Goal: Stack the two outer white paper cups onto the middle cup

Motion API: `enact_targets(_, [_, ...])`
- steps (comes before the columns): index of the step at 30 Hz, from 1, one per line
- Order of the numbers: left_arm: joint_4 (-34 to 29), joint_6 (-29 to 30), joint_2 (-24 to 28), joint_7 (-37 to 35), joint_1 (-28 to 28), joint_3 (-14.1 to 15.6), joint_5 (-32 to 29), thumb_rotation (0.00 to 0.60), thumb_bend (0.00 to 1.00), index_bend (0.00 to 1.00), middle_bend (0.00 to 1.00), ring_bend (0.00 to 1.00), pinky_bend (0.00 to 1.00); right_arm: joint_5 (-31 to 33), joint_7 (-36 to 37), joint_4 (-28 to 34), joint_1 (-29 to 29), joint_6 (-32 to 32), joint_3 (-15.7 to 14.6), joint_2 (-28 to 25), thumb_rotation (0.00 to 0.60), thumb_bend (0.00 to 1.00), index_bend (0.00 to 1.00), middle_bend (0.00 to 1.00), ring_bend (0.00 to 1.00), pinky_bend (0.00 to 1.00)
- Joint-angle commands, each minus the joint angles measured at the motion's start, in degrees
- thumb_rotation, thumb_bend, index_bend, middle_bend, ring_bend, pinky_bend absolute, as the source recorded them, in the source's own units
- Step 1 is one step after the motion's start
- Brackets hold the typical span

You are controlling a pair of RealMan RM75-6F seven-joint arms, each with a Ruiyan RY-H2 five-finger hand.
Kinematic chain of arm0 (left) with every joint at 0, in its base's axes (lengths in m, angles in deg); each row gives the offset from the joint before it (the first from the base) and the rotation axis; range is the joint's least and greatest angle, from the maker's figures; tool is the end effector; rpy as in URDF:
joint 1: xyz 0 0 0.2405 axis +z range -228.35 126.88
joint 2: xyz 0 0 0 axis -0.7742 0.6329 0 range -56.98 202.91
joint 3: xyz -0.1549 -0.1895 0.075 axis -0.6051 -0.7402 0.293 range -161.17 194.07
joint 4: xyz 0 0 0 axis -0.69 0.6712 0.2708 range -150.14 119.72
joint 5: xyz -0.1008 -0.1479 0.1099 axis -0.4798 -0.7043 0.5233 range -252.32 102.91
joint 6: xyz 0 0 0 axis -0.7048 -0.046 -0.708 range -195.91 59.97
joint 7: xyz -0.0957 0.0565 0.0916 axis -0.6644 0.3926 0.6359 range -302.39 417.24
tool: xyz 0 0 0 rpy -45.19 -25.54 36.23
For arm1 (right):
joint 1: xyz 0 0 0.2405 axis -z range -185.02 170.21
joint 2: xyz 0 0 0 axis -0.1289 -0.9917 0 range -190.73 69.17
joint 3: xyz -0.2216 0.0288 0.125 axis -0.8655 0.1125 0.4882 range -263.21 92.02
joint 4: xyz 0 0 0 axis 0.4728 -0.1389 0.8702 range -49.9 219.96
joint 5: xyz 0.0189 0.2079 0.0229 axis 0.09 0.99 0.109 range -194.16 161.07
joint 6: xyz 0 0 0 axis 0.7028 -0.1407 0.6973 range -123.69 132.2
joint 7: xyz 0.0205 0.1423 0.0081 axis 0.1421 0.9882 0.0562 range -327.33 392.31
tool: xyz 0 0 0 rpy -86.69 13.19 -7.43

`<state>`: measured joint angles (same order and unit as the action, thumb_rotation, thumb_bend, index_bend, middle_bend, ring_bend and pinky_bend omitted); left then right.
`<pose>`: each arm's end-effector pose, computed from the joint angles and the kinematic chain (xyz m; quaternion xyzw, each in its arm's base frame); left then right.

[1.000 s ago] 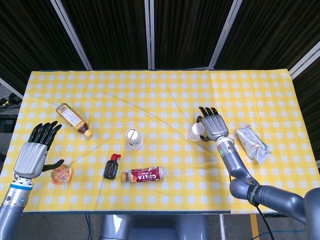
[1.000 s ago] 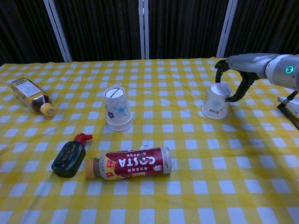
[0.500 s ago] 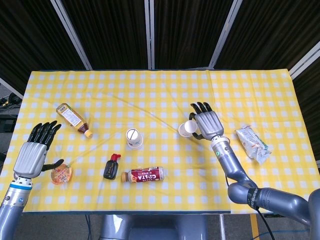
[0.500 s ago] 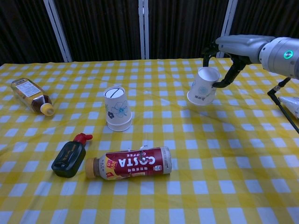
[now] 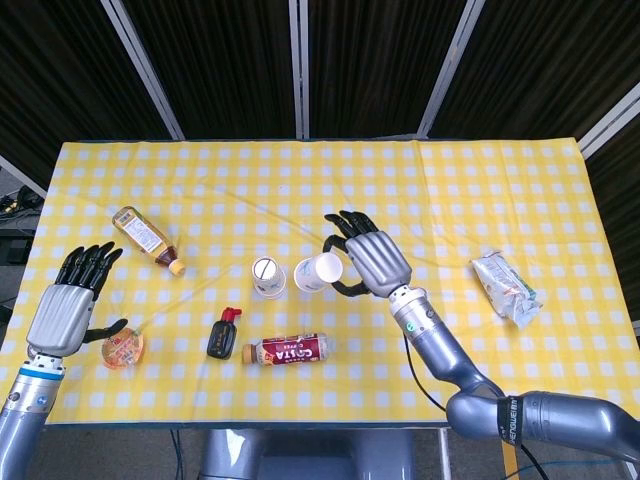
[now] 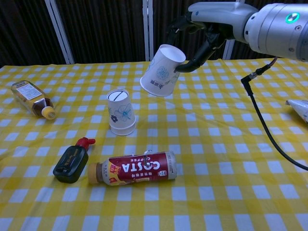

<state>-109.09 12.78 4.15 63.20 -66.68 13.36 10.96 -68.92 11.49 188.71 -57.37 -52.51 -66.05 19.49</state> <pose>-0.2609 0.2349 0.1210 -0.6465 -0.3504 -0.4235 0.5291 -0.0462 -0.3498 0.0389 0.7018 -0.4132 0.4668 0.3448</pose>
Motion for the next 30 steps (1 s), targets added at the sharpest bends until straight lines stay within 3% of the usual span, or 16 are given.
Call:
enact_targets(1, [0.07, -0.39, 0.06, -0.21, -0.07, -0.13, -0.23, 0.600, 0.04, 0.00, 0.00, 0.00, 0.00, 0.07, -0.74, -2.04, -1.84, -1.11, 0.39, 3.25, 0.600, 0.22, 0.48, 0.09, 0.00, 0.09])
enact_targets(11, [0.42, -0.66, 0.26, -1.02, 0.02, -0.60, -0.46, 0.600, 0.04, 0.00, 0.00, 0.00, 0.00, 2.22, -3.64, -8.75, -5.81, -1.88, 0.77, 9.25, 0.600, 0.22, 0.48, 0.09, 0.00, 0.09])
enact_targets(30, [0.75, -1.58, 0.97, -2.97, 0.06, -0.89, -0.70, 0.600, 0.04, 0.00, 0.00, 0.00, 0.00, 3.07, -9.11, -15.75, -11.17, -2.23, 0.33, 16.49, 0.600, 0.22, 0.48, 0.09, 0.00, 0.09])
